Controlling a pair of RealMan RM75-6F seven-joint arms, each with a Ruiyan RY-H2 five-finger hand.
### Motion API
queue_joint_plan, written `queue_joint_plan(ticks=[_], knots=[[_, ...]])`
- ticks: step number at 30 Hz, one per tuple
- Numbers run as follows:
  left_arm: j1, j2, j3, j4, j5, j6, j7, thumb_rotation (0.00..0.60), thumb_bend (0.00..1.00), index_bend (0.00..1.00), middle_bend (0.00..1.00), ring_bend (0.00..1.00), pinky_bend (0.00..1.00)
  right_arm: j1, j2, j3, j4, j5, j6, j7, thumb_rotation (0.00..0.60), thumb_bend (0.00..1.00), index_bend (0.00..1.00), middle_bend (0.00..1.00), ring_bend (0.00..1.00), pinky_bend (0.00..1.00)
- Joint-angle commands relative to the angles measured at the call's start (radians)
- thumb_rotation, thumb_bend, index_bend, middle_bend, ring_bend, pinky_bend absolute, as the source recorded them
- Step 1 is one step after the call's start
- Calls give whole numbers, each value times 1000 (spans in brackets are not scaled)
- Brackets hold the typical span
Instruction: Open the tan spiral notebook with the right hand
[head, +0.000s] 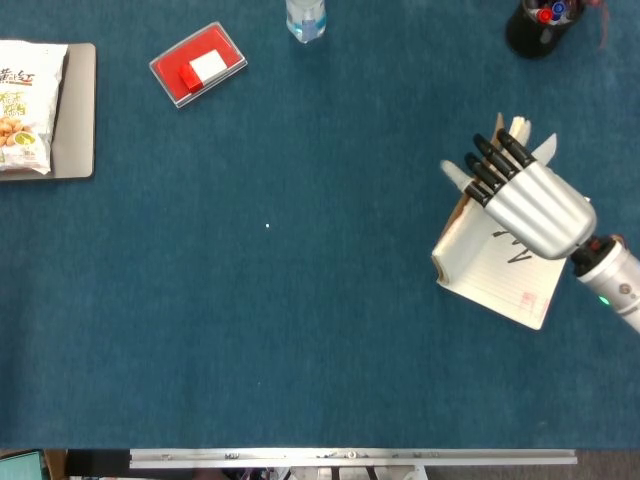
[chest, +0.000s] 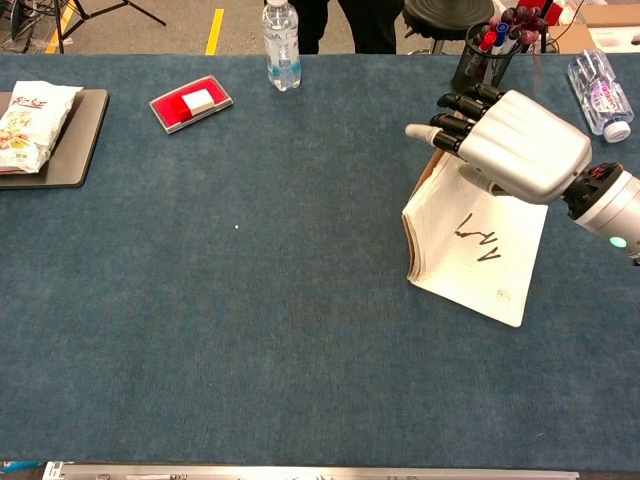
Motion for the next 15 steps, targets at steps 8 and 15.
queue_joint_plan(ticks=[8, 15], knots=[[1, 3, 2, -2, 3, 1, -4, 600, 327, 608, 587, 549, 833, 38, -225, 24, 323, -44, 157, 212, 600, 302, 41, 319, 191, 260], [0, 3, 3, -2, 6, -1, -4, 600, 327, 608, 587, 549, 833, 52, -325, 25, 462, -23, 176, 292, 600, 294, 41, 317, 191, 260]])
